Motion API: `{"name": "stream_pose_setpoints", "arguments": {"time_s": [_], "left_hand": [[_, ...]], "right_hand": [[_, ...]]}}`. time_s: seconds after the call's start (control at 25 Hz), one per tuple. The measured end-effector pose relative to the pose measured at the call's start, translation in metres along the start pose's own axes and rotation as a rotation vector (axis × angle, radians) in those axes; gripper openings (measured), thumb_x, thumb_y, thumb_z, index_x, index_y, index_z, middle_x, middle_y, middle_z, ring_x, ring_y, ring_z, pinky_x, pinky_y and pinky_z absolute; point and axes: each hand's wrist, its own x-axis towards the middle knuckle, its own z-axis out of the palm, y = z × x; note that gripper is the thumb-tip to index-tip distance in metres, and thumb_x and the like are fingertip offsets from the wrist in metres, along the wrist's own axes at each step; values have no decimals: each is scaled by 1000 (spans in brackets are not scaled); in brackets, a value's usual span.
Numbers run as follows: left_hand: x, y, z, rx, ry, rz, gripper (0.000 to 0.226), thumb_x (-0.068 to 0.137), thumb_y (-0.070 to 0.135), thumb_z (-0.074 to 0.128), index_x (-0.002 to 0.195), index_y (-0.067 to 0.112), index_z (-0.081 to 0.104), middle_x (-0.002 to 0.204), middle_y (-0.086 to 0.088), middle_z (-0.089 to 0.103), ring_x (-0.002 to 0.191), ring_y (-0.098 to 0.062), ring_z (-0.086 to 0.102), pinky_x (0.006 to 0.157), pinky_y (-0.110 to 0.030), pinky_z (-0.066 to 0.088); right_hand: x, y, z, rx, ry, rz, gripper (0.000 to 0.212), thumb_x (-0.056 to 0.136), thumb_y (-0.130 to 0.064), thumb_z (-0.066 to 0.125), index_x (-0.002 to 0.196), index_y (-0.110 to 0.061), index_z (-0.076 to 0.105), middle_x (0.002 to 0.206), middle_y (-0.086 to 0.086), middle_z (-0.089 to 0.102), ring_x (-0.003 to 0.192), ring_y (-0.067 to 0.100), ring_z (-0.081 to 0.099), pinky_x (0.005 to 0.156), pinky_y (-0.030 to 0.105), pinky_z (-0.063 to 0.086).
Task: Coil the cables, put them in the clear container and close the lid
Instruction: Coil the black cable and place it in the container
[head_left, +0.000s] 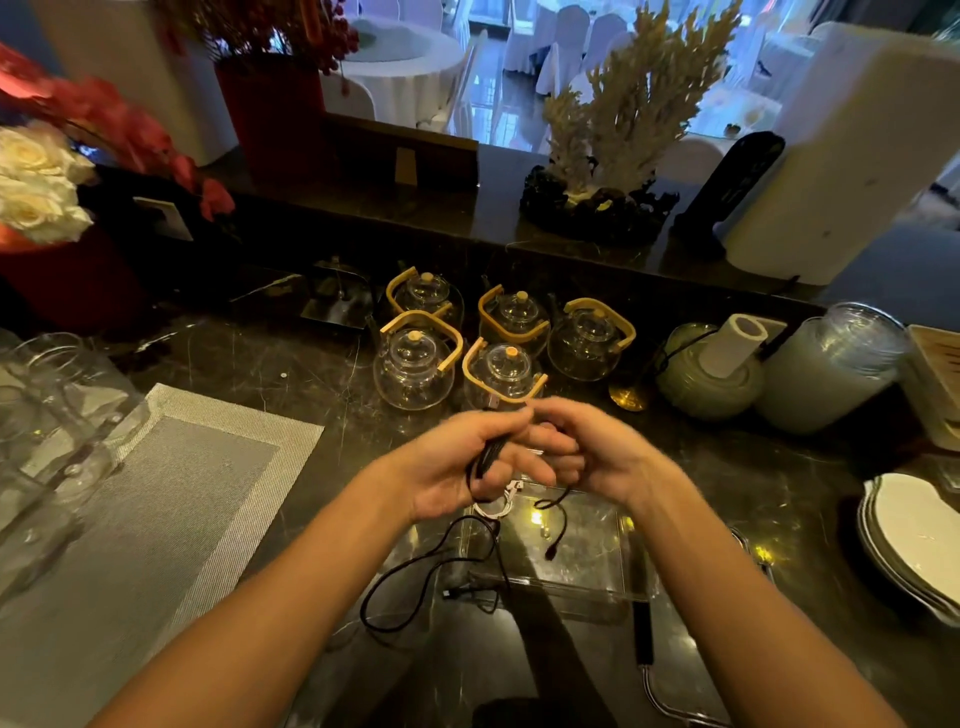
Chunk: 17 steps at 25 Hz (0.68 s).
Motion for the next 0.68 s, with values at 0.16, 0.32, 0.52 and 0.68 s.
{"name": "stream_pose_setpoints", "arguments": {"time_s": [0.16,0.32,0.52,0.68], "left_hand": [[6,-10,-3,221,187,-67,59,106,47,35,125,-4,58,94,-22,77,47,-9,64,41,-15,48],[15,-17,2,-25,369,94,48,107,42,39,114,2,66,84,-13,77,67,-20,74,59,-28,60],[25,-9,-5,-271,356,240,40,106,30,46,115,-3,67,92,-11,78,78,-16,77,64,-21,61],[25,-8,-7,-433,203,257,38,106,31,42,109,2,66,52,8,52,34,-2,45,32,-12,30]], "right_hand": [[-11,-35,5,-378,145,-47,36,100,-30,57,67,-16,60,55,-3,36,46,10,31,45,23,29],[-30,-24,36,-556,84,-219,27,103,-21,52,94,0,67,60,-3,55,49,6,48,50,24,40],[-39,38,59,-491,101,-297,28,106,-21,47,102,1,63,62,1,57,49,11,50,53,32,44],[-40,64,52,-376,49,-260,46,106,-39,48,87,-2,68,60,5,62,52,18,57,57,28,48]]}}
